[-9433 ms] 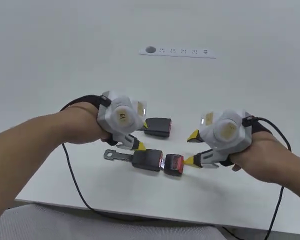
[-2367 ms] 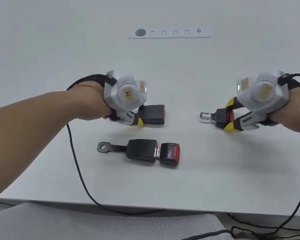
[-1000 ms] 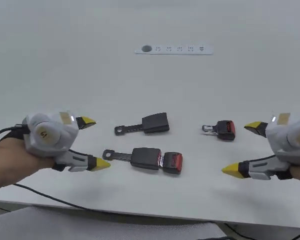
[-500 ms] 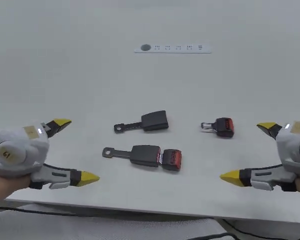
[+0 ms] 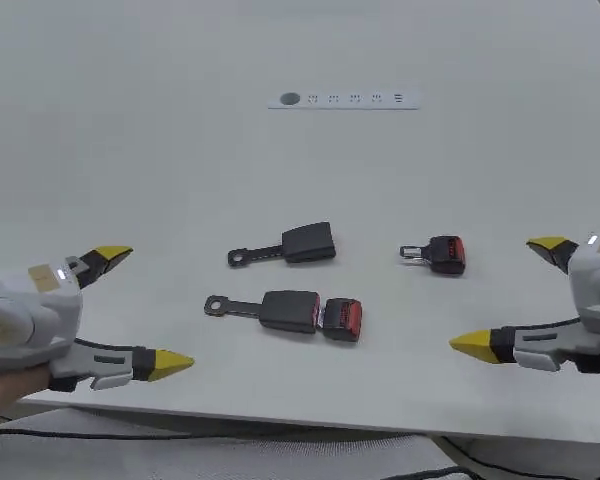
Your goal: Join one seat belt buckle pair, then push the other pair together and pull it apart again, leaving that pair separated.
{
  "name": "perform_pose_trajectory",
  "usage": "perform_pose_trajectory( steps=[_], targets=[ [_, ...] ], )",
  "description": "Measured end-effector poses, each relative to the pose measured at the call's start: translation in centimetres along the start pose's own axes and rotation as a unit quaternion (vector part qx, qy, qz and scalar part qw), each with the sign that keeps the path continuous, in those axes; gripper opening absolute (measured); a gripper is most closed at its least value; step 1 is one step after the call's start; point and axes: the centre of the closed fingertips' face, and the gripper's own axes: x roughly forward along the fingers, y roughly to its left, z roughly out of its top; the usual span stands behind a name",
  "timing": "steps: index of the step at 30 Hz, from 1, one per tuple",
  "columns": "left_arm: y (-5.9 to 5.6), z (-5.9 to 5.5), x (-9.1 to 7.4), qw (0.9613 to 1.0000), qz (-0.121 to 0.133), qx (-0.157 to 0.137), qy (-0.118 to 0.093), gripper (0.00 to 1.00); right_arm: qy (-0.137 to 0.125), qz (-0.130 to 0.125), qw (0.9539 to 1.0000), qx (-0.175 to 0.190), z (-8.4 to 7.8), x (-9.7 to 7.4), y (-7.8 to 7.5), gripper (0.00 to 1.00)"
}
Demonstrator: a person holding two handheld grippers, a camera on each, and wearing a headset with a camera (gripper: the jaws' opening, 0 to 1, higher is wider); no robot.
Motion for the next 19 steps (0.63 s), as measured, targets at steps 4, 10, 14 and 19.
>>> perform_pose_trajectory(
  steps=[4,10,14,19],
  targets=[
    [-0.1,-0.1,0.1,1.0000,0.002,-0.001,0.000,1.00,0.003,0.001,1.0000,0.004,-0.4,0.1,0.1,1.00],
    [-0.3,-0.8,0.3,1.0000,-0.001,0.001,0.009,1.00,0.007,0.008,0.9999,0.012,-0.9,0.6,1.1,1.00],
    [-0.4,-0.7,0.3,1.0000,-0.002,0.000,0.007,1.00,0.008,0.012,0.9998,0.015,-0.9,0.8,1.5,1.00],
    [-0.5,-1.1,0.6,0.9999,-0.005,0.002,0.014,1.00,0.008,0.011,0.9998,0.016,-0.8,0.9,1.7,1.00]
  ],
)
